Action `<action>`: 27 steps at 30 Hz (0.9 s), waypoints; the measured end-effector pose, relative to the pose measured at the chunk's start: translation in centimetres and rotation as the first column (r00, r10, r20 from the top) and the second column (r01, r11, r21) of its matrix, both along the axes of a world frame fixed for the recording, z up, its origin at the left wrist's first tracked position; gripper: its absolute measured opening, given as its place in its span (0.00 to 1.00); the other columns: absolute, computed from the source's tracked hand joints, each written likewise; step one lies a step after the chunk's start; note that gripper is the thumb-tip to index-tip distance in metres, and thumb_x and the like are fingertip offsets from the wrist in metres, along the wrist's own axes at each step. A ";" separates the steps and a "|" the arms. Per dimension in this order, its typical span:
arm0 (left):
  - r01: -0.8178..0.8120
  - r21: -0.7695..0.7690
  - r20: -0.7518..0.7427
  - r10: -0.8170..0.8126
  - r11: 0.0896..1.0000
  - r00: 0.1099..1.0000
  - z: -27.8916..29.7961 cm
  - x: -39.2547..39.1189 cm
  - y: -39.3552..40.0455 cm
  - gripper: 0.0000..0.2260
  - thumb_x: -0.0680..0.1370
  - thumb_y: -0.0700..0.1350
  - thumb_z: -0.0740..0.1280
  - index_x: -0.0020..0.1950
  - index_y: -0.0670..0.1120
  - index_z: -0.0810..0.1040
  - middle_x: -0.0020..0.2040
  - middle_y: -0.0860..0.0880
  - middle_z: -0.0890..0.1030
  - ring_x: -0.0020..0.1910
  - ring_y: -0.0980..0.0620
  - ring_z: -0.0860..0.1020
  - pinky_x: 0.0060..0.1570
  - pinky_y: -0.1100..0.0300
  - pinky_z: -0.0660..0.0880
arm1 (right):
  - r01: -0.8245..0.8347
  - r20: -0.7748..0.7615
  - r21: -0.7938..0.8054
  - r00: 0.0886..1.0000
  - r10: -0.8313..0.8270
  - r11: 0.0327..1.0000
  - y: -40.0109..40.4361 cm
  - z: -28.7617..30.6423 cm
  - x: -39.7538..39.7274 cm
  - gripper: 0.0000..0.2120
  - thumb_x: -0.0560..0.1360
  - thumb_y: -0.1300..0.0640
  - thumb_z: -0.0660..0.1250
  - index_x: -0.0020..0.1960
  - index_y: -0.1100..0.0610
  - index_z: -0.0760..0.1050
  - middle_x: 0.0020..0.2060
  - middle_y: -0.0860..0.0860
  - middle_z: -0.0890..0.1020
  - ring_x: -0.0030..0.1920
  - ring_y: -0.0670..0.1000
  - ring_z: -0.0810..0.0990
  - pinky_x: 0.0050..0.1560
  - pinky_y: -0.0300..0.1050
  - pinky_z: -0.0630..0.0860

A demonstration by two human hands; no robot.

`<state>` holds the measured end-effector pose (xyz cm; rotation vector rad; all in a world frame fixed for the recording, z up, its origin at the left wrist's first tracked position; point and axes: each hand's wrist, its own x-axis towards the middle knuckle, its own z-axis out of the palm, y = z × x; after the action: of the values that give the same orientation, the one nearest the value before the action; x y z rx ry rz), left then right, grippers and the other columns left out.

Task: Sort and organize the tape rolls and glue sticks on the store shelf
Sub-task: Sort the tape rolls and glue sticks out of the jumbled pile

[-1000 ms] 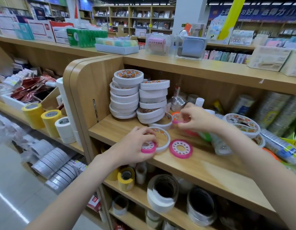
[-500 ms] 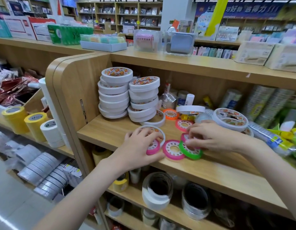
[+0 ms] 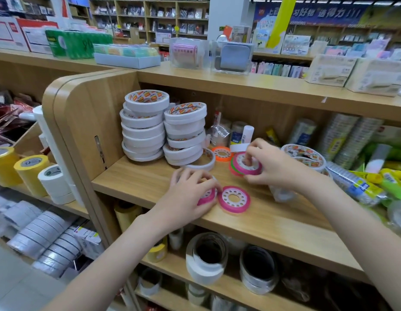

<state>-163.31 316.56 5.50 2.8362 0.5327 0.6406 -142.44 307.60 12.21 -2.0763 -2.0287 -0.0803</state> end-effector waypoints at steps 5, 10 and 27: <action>0.096 0.015 -0.082 -0.094 0.995 0.992 0.4 -0.2 0.1 0.20 0.75 0.56 0.51 0.63 0.58 0.74 0.59 0.53 0.70 0.60 0.54 0.65 0.62 0.54 0.62 | 0.020 0.274 -0.198 0.961 0.035 0.980 1.2 -0.5 -0.6 0.13 0.71 0.48 0.66 0.47 0.54 0.66 0.49 0.53 0.74 0.52 0.54 0.72 0.54 0.49 0.69; 0.098 -0.032 -0.078 -0.100 0.995 0.992 0.5 -1.3 0.9 0.17 0.74 0.60 0.54 0.58 0.57 0.74 0.58 0.55 0.69 0.58 0.57 0.65 0.60 0.53 0.67 | 0.097 0.316 -0.335 0.949 0.015 0.937 0.9 -0.9 -0.3 0.29 0.68 0.43 0.67 0.64 0.54 0.66 0.58 0.52 0.69 0.59 0.53 0.63 0.59 0.47 0.59; 0.042 0.156 -0.324 0.011 0.987 0.946 2.2 1.0 0.9 0.33 0.72 0.68 0.58 0.74 0.57 0.60 0.70 0.53 0.64 0.65 0.51 0.61 0.62 0.56 0.58 | -0.001 0.048 -0.252 0.999 0.014 0.968 0.4 0.2 0.4 0.11 0.71 0.51 0.69 0.44 0.52 0.67 0.49 0.53 0.70 0.48 0.51 0.71 0.48 0.42 0.68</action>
<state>-162.30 317.49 7.73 3.1171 0.5286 0.2188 -142.05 308.04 12.44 -2.2338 -2.1752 0.1360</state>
